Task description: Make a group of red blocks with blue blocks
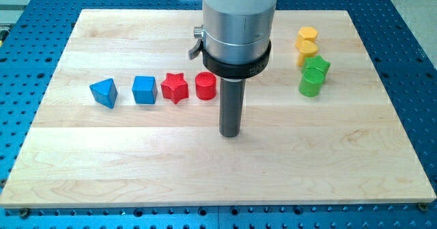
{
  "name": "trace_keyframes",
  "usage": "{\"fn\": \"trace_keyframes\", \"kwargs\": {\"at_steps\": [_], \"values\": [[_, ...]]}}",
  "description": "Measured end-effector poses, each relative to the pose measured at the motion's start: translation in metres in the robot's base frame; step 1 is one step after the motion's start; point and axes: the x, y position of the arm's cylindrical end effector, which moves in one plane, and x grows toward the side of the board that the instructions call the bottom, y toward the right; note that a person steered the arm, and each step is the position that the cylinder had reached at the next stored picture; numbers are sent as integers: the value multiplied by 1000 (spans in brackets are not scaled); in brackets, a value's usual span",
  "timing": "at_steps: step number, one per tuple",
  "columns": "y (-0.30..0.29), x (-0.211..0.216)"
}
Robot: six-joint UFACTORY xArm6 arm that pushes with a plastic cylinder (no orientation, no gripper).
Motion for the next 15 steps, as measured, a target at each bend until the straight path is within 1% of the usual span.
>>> {"fn": "trace_keyframes", "kwargs": {"at_steps": [3,4,5,6,7,8,9,10,11,12,13,14,15], "values": [[0,0],[-1,-24],[26,-59],[11,-84],[-68,-80],[-151,-59],[-178,-50],[-180,-34],[-138,-27],[-89,-70],[-65,-100],[-92,-102],[-137,-102]]}}
